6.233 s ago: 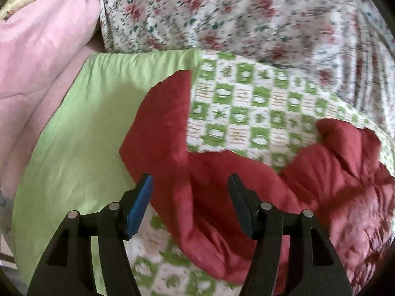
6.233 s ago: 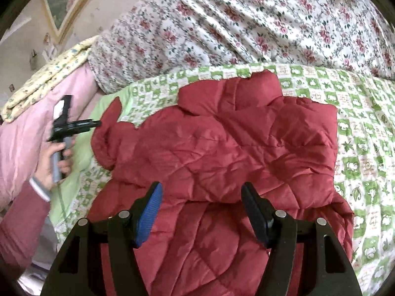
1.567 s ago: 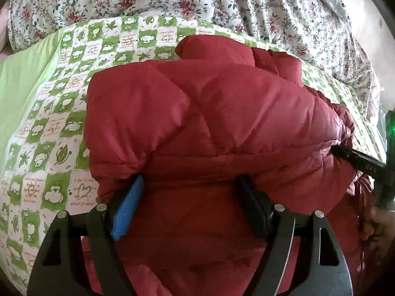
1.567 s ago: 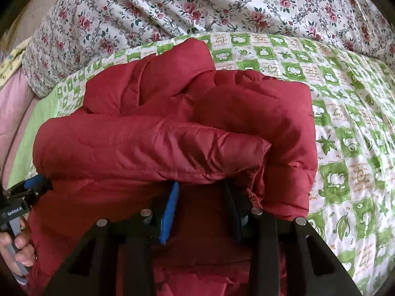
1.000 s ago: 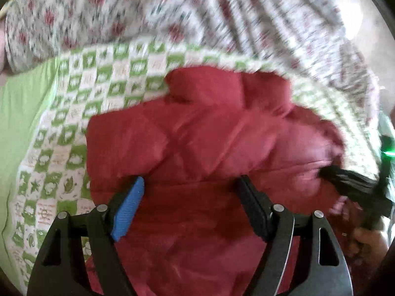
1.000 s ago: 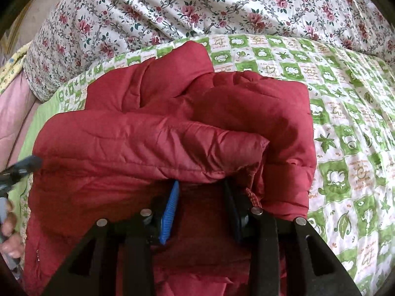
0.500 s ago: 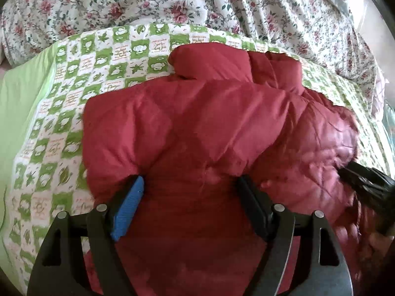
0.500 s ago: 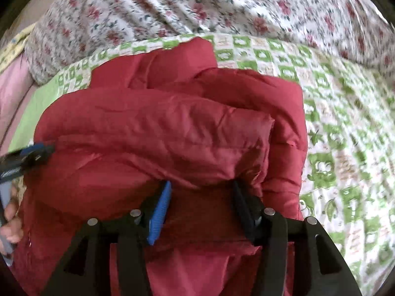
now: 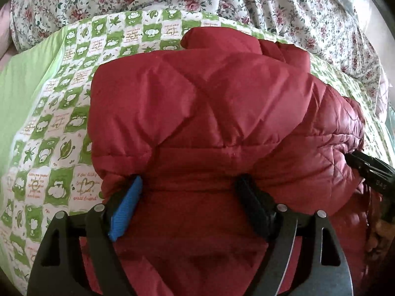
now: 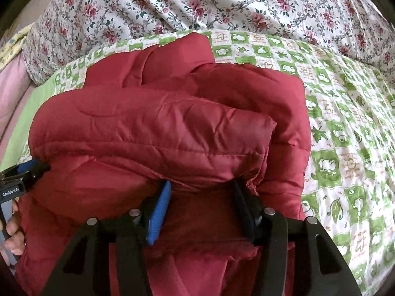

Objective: Fold large clothes

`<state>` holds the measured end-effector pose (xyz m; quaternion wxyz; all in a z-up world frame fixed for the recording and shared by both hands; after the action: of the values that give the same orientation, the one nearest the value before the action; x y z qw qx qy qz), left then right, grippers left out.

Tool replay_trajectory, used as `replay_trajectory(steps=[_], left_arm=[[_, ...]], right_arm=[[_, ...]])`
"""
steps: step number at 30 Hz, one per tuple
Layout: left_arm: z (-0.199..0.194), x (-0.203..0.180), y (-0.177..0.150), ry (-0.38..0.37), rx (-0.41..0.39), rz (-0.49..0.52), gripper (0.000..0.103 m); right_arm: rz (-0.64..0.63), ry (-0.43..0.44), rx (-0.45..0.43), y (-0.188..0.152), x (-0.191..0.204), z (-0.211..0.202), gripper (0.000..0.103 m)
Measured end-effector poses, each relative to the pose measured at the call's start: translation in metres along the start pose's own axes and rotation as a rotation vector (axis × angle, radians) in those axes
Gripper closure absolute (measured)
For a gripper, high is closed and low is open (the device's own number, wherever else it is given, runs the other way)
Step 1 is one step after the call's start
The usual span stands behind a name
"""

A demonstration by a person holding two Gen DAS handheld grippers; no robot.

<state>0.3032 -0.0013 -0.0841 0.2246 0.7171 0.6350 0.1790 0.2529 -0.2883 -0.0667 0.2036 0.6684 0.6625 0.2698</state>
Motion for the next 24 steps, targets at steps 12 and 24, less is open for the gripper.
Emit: replay_trajectory(steps=[12, 24], left_arm=[[-0.026, 0.006, 0.003, 0.006, 0.050, -0.029, 0.021], [-0.094, 0.041, -0.073, -0.047, 0.045, -0.125, 0.021]], right_arm=[[0.060, -0.026, 0.022, 0.001, 0.004, -0.032, 0.047], [0.078, 0.061, 0.060, -0.061, 0.006, -0.110, 0.023]])
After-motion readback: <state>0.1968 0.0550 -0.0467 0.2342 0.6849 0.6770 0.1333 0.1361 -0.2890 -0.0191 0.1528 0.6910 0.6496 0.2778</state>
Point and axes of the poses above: each gripper's, at about its wrist camera, not at the fingertips, and z roughly the way its jaws point, x to its left, y to its top, the point moved 2 cm from there along z, roughly the way its jaws point, and after that the axes turned 4 degrees about y, right-handed, at the moved point
